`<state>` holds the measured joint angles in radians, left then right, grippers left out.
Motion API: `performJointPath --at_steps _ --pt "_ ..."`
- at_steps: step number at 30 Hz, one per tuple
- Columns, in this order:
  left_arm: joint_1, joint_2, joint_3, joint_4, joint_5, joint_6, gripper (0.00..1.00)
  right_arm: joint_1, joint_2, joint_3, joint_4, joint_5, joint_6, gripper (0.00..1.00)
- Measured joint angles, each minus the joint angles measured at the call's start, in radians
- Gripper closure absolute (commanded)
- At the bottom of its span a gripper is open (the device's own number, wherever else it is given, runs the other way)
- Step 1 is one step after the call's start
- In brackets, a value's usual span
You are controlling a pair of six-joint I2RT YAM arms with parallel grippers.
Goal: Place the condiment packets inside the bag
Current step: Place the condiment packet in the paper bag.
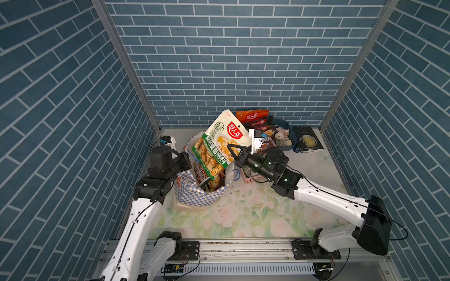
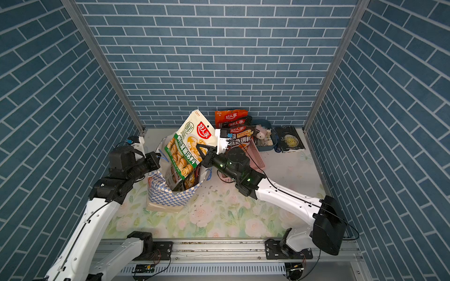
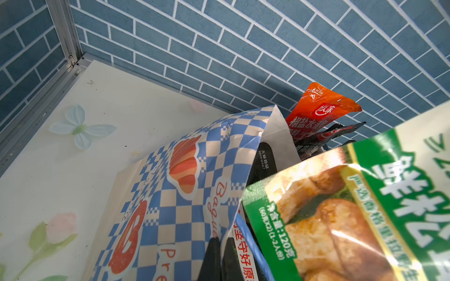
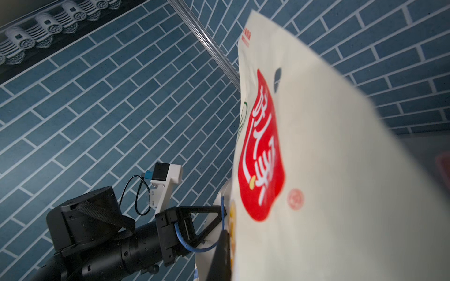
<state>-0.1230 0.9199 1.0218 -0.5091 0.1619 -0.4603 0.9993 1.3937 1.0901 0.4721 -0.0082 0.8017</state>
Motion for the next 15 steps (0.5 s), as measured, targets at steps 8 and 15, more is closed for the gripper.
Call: performJointPath --at_steps 8,15 --pt "0.0 0.0 0.0 0.002 0.008 0.0 1.0 0.009 0.027 -0.005 -0.024 0.085 0.067 1.0" --pt "0.0 0.0 -0.002 0.007 0.018 -0.004 1.0 0.067 0.172 0.05 -0.022 0.184 0.085 1.0"
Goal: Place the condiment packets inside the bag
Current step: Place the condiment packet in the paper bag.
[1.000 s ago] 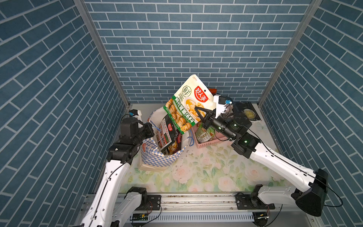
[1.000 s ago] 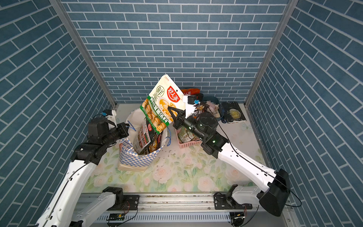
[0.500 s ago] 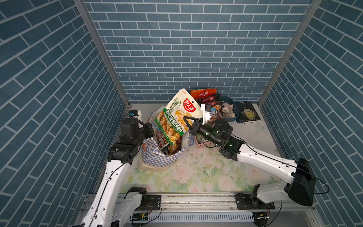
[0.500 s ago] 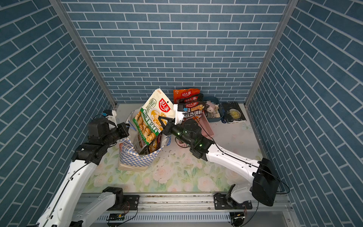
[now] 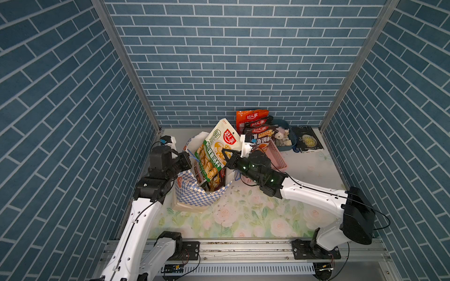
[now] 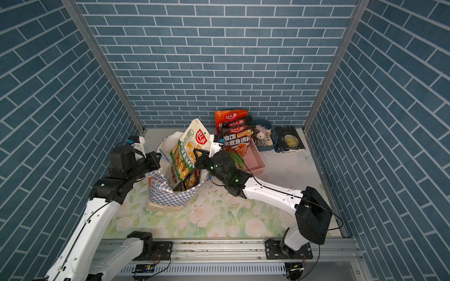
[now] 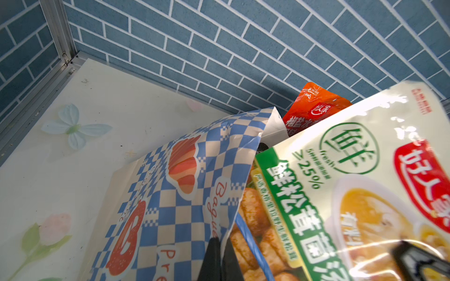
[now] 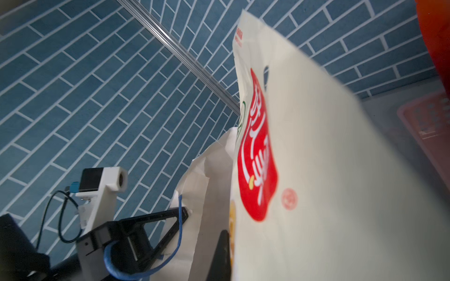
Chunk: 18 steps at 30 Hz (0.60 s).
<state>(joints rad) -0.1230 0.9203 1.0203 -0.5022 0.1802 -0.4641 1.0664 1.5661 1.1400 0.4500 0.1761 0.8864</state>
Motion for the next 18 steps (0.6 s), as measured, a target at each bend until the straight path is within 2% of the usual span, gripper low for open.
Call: performJointPath --at_steps 6,12,16,18 --pt "0.0 0.003 0.0 0.0 0.004 0.0 1.0 0.078 0.06 0.0 0.027 0.135 -0.001 1.0" --pt "0.0 0.008 0.0 0.0 0.005 0.0 1.0 0.12 0.156 0.097 0.06 0.223 -0.032 0.72" --pt "0.0 0.009 0.0 0.0 0.004 0.0 1.0 0.124 0.186 0.134 0.056 0.242 -0.042 0.57" --pt "0.0 0.009 0.0 -0.002 0.002 0.001 1.0 0.125 0.188 0.14 0.05 0.248 -0.052 0.55"
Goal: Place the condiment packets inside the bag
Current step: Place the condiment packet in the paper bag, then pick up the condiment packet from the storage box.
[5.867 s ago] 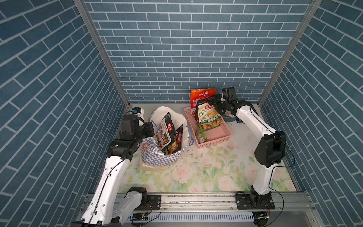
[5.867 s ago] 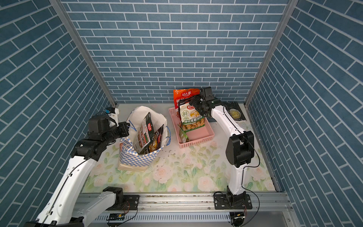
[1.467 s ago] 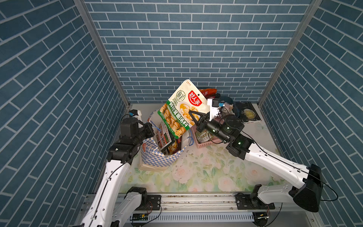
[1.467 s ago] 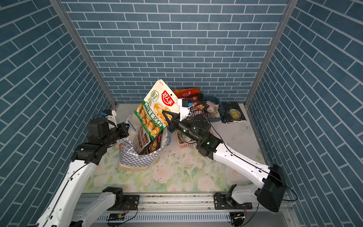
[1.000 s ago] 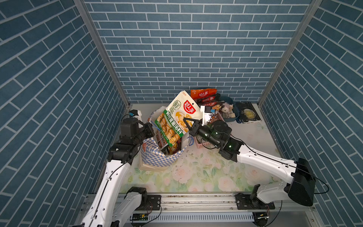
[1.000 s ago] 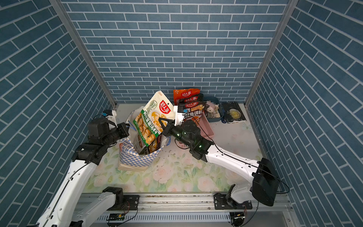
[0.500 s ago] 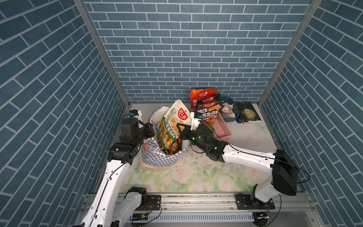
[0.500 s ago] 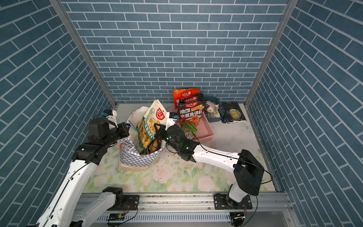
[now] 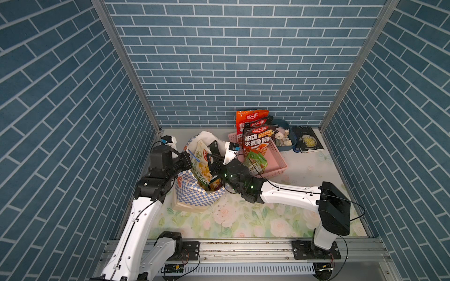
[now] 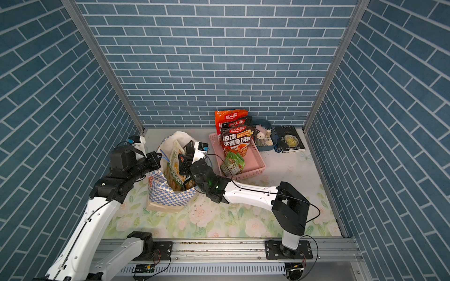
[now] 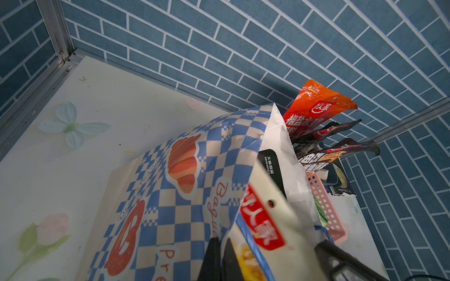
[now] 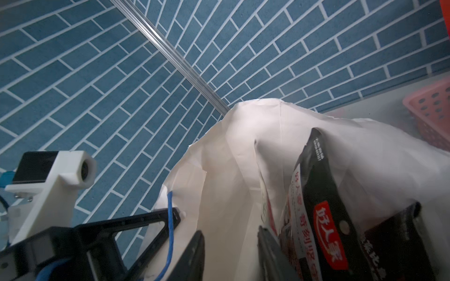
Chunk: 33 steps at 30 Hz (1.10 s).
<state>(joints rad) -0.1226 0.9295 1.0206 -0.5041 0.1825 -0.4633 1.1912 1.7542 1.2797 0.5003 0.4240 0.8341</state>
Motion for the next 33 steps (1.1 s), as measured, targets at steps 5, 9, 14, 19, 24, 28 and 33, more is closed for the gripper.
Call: performJointPath --at_steps 5,9,14,19,24,28,33 --pt "0.0 0.001 0.0 0.001 0.001 0.0 1.0 0.0 0.0 0.002 -0.004 0.009 -0.035 0.5" --pt "0.0 0.004 0.0 0.002 0.001 0.0 1.0 -0.007 -0.022 -0.004 -0.028 0.006 -0.088 0.47" --pt "0.0 0.005 0.0 0.002 0.0 0.0 1.0 -0.043 -0.133 -0.027 -0.124 -0.039 -0.155 0.44" --pt "0.0 0.006 0.0 0.002 0.0 0.0 1.0 -0.22 -0.269 -0.031 -0.27 -0.197 -0.271 0.39" --pt "0.0 0.005 0.0 0.002 -0.002 0.0 1.0 -0.534 -0.332 -0.031 -0.504 -0.404 -0.618 0.32" --pt "0.0 0.005 0.0 0.002 -0.002 0.004 1.0 -0.783 -0.328 -0.053 -0.625 -0.607 -0.895 0.33" --pt "0.0 0.0 0.0 0.001 -0.003 0.004 1.0 -0.975 -0.262 -0.049 -0.649 -0.783 -1.151 0.33"
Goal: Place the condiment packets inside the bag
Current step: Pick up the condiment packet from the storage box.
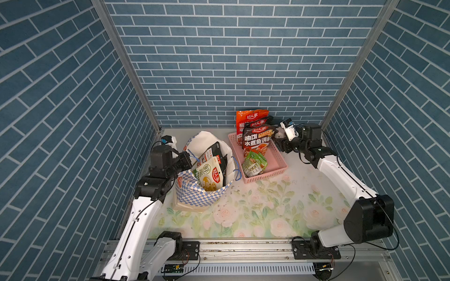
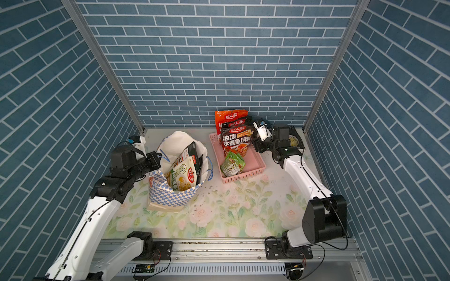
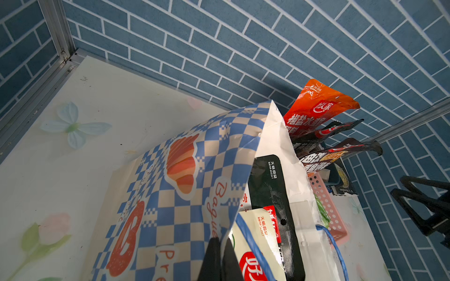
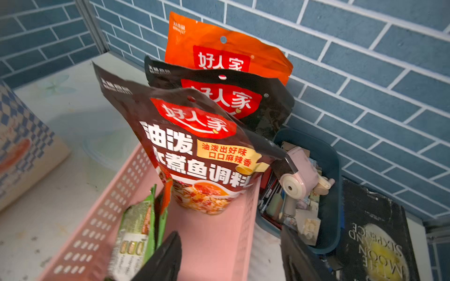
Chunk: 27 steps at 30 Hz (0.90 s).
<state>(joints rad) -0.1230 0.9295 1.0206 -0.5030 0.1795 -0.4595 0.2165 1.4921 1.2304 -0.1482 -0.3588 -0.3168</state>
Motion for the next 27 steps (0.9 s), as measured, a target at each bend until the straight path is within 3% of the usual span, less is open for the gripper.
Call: performJointPath --at_steps 8,16,21,27 --pt "0.0 0.001 0.0 -0.001 -0.002 0.0 1.0 -0.097 0.274 0.243 -0.016 -0.235 -0.262 0.32" --pt "0.0 0.002 0.003 -0.014 -0.016 0.0 1.0 -0.097 0.537 0.523 -0.054 -0.363 -0.346 0.39" --pt "0.0 0.0 0.003 -0.015 -0.029 0.0 1.0 -0.087 0.558 0.537 -0.172 -0.418 -0.449 0.41" --pt "0.0 -0.001 0.003 -0.015 -0.03 0.002 1.0 -0.061 0.495 0.433 -0.24 -0.419 -0.549 0.44"
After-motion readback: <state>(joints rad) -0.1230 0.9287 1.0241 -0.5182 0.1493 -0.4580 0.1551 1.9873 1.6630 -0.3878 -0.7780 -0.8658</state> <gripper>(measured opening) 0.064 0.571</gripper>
